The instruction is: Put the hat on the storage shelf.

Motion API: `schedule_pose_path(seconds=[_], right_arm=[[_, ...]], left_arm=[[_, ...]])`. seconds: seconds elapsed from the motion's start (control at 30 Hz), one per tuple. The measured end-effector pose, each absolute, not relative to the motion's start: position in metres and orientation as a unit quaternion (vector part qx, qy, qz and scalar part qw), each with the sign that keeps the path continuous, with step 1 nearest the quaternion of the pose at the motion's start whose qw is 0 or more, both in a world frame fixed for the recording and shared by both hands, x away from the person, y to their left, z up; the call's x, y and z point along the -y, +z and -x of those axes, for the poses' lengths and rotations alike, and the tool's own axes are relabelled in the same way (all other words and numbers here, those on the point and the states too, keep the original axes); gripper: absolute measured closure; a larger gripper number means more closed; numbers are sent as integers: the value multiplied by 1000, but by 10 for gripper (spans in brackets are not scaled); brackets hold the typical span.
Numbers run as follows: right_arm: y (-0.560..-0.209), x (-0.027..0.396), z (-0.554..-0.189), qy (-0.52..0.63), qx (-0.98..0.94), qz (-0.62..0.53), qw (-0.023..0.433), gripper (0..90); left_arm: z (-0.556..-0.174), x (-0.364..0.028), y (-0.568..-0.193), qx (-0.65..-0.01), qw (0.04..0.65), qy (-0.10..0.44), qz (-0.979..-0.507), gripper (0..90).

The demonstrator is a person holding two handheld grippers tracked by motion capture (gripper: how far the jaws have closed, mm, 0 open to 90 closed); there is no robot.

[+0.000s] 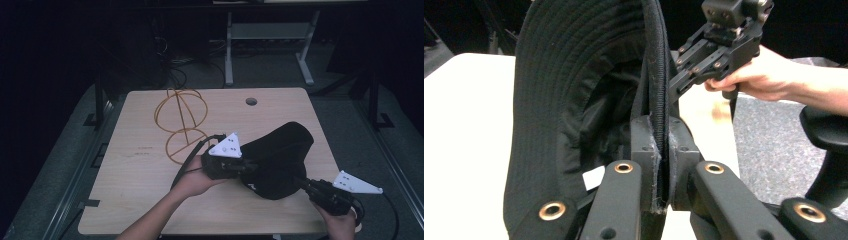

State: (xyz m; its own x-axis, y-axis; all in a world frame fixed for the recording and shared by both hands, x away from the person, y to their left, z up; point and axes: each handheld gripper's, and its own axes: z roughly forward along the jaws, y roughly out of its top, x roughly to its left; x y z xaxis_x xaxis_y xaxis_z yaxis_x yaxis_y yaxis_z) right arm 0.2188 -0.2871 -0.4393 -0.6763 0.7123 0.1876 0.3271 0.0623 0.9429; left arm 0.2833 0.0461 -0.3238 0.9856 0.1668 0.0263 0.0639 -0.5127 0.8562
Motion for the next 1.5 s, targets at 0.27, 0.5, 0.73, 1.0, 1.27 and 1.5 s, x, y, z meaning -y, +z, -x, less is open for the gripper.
schedule_pose_path(seconds=[0.27, 0.5, 0.73, 1.0, 1.27, 1.5], right_arm=[[-425, 287, -218, 585, -707, -355, 178, 842], [-411, 289, -218, 589, -704, -349, 188, 843], [-400, 288, -220, 594, -700, -347, 193, 844], [-383, 289, -222, 602, -694, -343, 194, 844], [-370, 290, -226, 605, -689, -352, 188, 844], [-357, 288, -232, 600, -693, -358, 176, 844]], left_arm=[[-282, -57, -320, -74, 487, 65, -868, 796], [-280, -66, -318, -79, 485, 76, -868, 718], [-278, -77, -317, -86, 483, 82, -867, 676], [-275, -90, -318, -95, 484, 86, -866, 650], [-272, -107, -322, -105, 492, 85, -860, 643], [-272, -122, -332, -116, 492, 82, -859, 639]])
